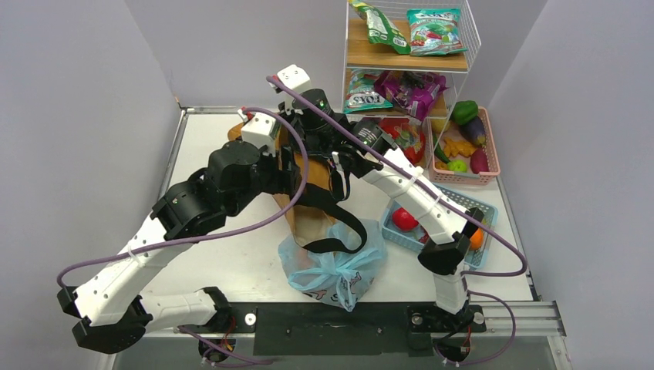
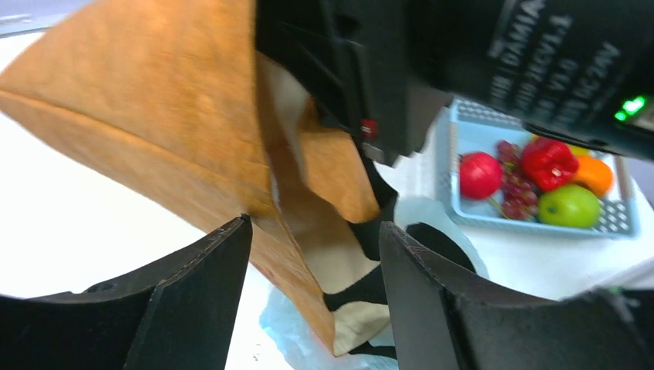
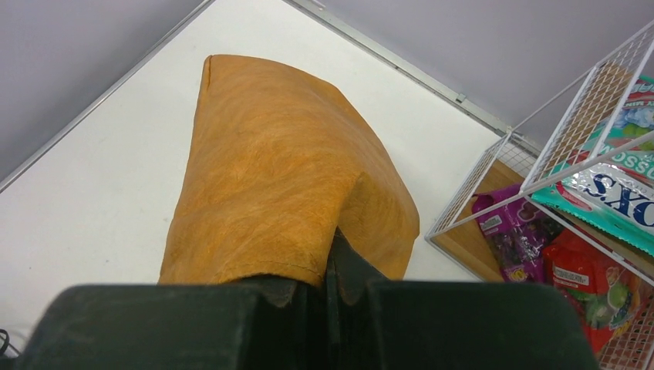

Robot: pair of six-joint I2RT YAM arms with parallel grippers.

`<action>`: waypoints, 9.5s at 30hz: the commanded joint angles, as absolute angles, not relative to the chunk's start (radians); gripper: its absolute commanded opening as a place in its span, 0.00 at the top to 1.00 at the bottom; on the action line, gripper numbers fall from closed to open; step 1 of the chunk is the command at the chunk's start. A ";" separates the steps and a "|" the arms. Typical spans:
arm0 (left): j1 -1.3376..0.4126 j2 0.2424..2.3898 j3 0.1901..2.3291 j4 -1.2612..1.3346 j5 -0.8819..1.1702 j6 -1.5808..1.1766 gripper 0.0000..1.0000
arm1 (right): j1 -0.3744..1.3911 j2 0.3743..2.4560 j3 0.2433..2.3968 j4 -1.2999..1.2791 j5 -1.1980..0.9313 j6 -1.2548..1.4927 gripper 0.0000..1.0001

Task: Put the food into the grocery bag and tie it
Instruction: Adjust the grocery bag at the center of the board, then pick up the snack from the shelf, then place the snack in the grocery bag.

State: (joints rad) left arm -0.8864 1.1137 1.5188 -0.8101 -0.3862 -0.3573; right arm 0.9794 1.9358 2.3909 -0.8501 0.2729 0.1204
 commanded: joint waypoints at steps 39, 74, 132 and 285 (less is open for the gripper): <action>-0.547 0.974 1.418 -0.874 -0.379 -0.405 1.00 | 0.894 1.765 2.132 -0.661 -0.173 0.138 1.00; -0.517 1.000 1.743 -1.169 -0.265 -0.303 1.00 | 0.932 1.740 2.083 -0.740 -0.115 0.149 1.00; -0.515 0.956 1.410 -0.890 -0.062 -0.485 1.00 | 0.428 1.833 2.350 -0.524 0.146 0.198 0.04; -0.005 1.217 1.580 -0.788 0.448 -0.359 1.00 | 0.721 1.998 2.165 0.020 -0.869 1.016 0.64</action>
